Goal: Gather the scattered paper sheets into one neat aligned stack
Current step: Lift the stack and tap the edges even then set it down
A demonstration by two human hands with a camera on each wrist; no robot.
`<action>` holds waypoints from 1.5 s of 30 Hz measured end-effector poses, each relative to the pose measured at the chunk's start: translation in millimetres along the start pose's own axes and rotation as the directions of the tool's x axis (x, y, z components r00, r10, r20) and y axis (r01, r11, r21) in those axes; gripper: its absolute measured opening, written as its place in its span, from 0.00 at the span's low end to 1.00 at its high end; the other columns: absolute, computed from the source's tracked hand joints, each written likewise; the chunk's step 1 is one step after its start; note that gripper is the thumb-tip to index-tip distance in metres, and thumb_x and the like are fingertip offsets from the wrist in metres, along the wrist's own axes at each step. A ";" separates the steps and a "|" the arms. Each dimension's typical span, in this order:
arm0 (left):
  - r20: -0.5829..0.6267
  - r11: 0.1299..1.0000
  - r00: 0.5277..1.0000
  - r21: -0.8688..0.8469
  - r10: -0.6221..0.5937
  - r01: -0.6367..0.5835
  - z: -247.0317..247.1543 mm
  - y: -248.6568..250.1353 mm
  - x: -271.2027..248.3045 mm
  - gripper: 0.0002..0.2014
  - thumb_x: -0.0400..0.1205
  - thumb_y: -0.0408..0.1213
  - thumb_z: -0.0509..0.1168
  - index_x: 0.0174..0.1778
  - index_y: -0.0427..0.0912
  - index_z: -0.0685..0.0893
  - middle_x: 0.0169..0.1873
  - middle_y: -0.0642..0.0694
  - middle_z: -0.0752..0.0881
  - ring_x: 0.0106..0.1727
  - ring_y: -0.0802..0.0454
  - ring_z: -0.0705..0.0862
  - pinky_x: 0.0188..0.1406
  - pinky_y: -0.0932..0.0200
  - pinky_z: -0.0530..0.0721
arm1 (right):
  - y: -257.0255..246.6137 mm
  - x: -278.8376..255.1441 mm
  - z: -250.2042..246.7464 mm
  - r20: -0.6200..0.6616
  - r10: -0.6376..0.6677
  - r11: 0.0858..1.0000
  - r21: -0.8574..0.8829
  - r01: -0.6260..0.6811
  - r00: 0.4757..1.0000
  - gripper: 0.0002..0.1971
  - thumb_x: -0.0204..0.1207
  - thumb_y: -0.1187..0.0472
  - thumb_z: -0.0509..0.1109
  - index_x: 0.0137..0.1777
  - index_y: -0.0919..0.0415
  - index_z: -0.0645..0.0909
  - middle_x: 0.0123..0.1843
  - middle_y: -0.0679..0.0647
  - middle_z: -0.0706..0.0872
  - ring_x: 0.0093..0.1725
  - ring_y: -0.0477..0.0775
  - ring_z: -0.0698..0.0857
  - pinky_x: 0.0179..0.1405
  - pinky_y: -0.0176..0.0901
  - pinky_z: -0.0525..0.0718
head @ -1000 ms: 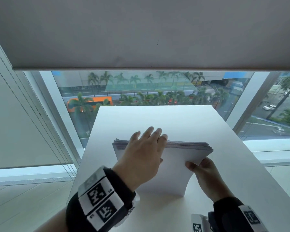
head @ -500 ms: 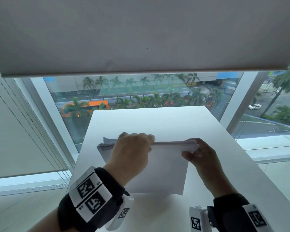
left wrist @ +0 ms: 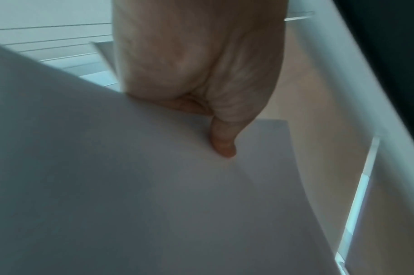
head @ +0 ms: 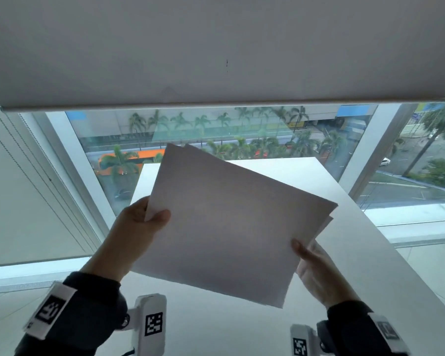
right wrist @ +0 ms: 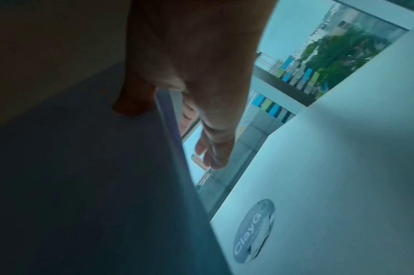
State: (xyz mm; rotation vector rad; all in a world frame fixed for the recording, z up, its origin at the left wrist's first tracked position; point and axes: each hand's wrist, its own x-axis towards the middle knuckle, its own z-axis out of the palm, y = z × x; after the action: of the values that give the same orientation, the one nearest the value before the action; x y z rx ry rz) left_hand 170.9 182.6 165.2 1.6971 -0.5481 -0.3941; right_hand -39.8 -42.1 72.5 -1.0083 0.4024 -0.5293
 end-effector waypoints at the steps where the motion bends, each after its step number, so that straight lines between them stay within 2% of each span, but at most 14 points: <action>1: -0.003 0.998 0.999 -0.048 -0.041 0.041 0.7 -10.0 -0.2 0.10 0.77 0.26 0.67 0.38 0.47 0.86 0.26 0.54 0.89 0.37 0.47 0.83 0.47 0.51 0.80 | -1.7 1.4 3.6 -0.007 0.010 1.000 0.012 -0.010 1.000 0.35 0.51 0.58 0.85 0.61 0.63 0.80 0.54 0.57 0.91 0.53 0.53 0.90 0.47 0.44 0.88; 4: -0.033 0.984 0.990 -0.127 -0.134 0.129 3.4 -34.1 0.4 0.06 0.71 0.31 0.71 0.39 0.46 0.87 0.30 0.51 0.90 0.40 0.44 0.84 0.51 0.46 0.80 | -7.5 3.2 11.1 -0.074 0.021 0.997 -0.079 -0.027 0.997 0.32 0.45 0.56 0.88 0.51 0.67 0.85 0.46 0.61 0.92 0.46 0.58 0.90 0.39 0.42 0.89; 8: -0.067 0.968 0.979 -0.176 -0.193 0.179 17.5 -55.5 -1.9 0.04 0.76 0.30 0.68 0.40 0.45 0.84 0.37 0.41 0.86 0.43 0.42 0.82 0.51 0.45 0.79 | -3.3 11.1 23.0 -0.245 -0.019 0.937 -0.341 -0.068 0.969 0.09 0.73 0.72 0.69 0.52 0.66 0.85 0.44 0.60 0.91 0.46 0.63 0.87 0.51 0.53 0.85; 12: -0.100 0.953 0.960 -0.181 -0.263 0.242 26.9 -64.8 -0.4 0.09 0.81 0.28 0.62 0.38 0.44 0.82 0.37 0.41 0.85 0.40 0.42 0.81 0.50 0.45 0.80 | -0.7 15.2 36.3 -0.256 -0.036 0.885 -0.456 -0.088 0.966 0.11 0.77 0.72 0.64 0.43 0.57 0.85 0.43 0.58 0.90 0.43 0.61 0.87 0.53 0.55 0.83; 14: -0.077 0.944 0.952 -0.178 -0.295 0.278 22.1 -68.3 4.1 0.08 0.81 0.28 0.62 0.39 0.44 0.83 0.39 0.39 0.85 0.40 0.42 0.82 0.51 0.43 0.81 | -3.1 19.1 34.4 -0.260 -0.055 0.862 -0.500 -0.086 0.964 0.11 0.78 0.71 0.63 0.43 0.56 0.84 0.43 0.58 0.89 0.44 0.62 0.87 0.53 0.56 0.83; 16: -0.035 0.927 0.946 -0.212 -0.322 0.308 16.9 -71.0 7.3 0.08 0.81 0.28 0.61 0.41 0.44 0.83 0.39 0.39 0.86 0.38 0.42 0.83 0.48 0.46 0.83 | -5.2 23.5 25.5 -0.284 -0.065 0.836 -0.538 -0.103 0.956 0.10 0.78 0.69 0.63 0.44 0.56 0.83 0.45 0.59 0.89 0.45 0.62 0.87 0.49 0.55 0.84; 19: 0.005 0.890 0.933 -0.300 -0.359 0.344 14.3 -75.7 9.8 0.08 0.82 0.28 0.60 0.42 0.43 0.82 0.38 0.41 0.86 0.35 0.45 0.83 0.37 0.55 0.84 | 0.8 24.3 7.1 -0.318 0.047 0.783 -0.577 -0.233 0.947 0.08 0.78 0.67 0.63 0.49 0.58 0.83 0.49 0.63 0.88 0.43 0.61 0.86 0.38 0.47 0.82; 22: 0.005 0.866 0.929 -0.359 -0.371 0.348 13.0 -84.1 9.4 0.08 0.82 0.27 0.59 0.45 0.43 0.82 0.40 0.42 0.87 0.37 0.45 0.84 0.37 0.54 0.82 | 18.0 18.8 -5.9 -0.306 0.187 0.756 -0.562 -0.336 0.933 0.10 0.79 0.69 0.61 0.57 0.64 0.81 0.51 0.65 0.87 0.45 0.61 0.85 0.37 0.46 0.79; 25: 0.030 0.871 0.944 -0.377 -0.329 0.316 11.7 -93.4 5.3 0.09 0.82 0.28 0.60 0.47 0.43 0.84 0.37 0.45 0.90 0.34 0.49 0.88 0.38 0.53 0.84 | 25.6 14.1 -8.0 -0.274 0.167 0.790 -0.537 -0.294 0.947 0.14 0.78 0.74 0.58 0.57 0.62 0.81 0.46 0.62 0.89 0.42 0.59 0.85 0.34 0.42 0.79; 29: 0.071 0.880 0.968 -0.404 -0.242 0.250 11.3 -100.2 0.4 0.09 0.80 0.28 0.63 0.52 0.42 0.84 0.41 0.46 0.91 0.40 0.50 0.89 0.45 0.51 0.83 | 26.2 13.1 -3.6 -0.227 0.074 0.867 -0.467 -0.175 0.971 0.19 0.77 0.81 0.55 0.49 0.59 0.82 0.34 0.48 0.91 0.30 0.43 0.86 0.25 0.30 0.79; 31: 0.077 0.887 0.973 -0.401 -0.219 0.231 12.5 -103.1 -0.2 0.09 0.76 0.30 0.67 0.50 0.45 0.84 0.40 0.50 0.92 0.42 0.51 0.88 0.46 0.51 0.82 | 28.4 12.6 -0.8 -0.230 -0.007 0.865 -0.489 -0.109 0.973 0.20 0.76 0.82 0.56 0.46 0.59 0.82 0.35 0.46 0.91 0.33 0.43 0.85 0.32 0.29 0.80; 34: 0.046 0.892 0.976 -0.400 -0.212 0.212 14.9 -108.8 -1.4 0.12 0.80 0.26 0.62 0.50 0.47 0.83 0.41 0.51 0.92 0.46 0.47 0.85 0.49 0.50 0.81 | 34.0 12.5 -1.2 -0.243 -0.082 0.865 -0.498 -0.052 0.967 0.19 0.75 0.81 0.57 0.44 0.59 0.84 0.40 0.53 0.90 0.40 0.50 0.84 0.45 0.40 0.79; 40: 0.038 0.891 0.984 -0.421 -0.172 0.172 16.8 -120.3 -3.1 0.15 0.81 0.23 0.59 0.53 0.47 0.83 0.43 0.54 0.92 0.47 0.55 0.87 0.55 0.55 0.81 | 38.1 13.5 -4.2 -0.244 -0.108 0.874 -0.486 -0.025 0.964 0.22 0.74 0.83 0.57 0.45 0.56 0.83 0.35 0.40 0.91 0.35 0.36 0.85 0.35 0.23 0.79; 45: 0.038 0.895 0.984 -0.411 -0.173 0.173 17.6 -132.9 -3.9 0.16 0.80 0.20 0.58 0.53 0.45 0.83 0.43 0.55 0.93 0.46 0.59 0.88 0.52 0.61 0.84 | 45.2 12.1 -8.8 -0.278 -0.098 0.882 -0.469 -0.046 0.955 0.24 0.73 0.83 0.58 0.47 0.53 0.84 0.39 0.43 0.92 0.39 0.39 0.86 0.42 0.30 0.80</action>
State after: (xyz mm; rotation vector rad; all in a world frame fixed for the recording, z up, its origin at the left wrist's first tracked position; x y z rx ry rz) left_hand 176.8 188.9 31.3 1.3356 -0.2858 -0.5951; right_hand -24.5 -36.0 27.8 -1.4116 0.8148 -0.6251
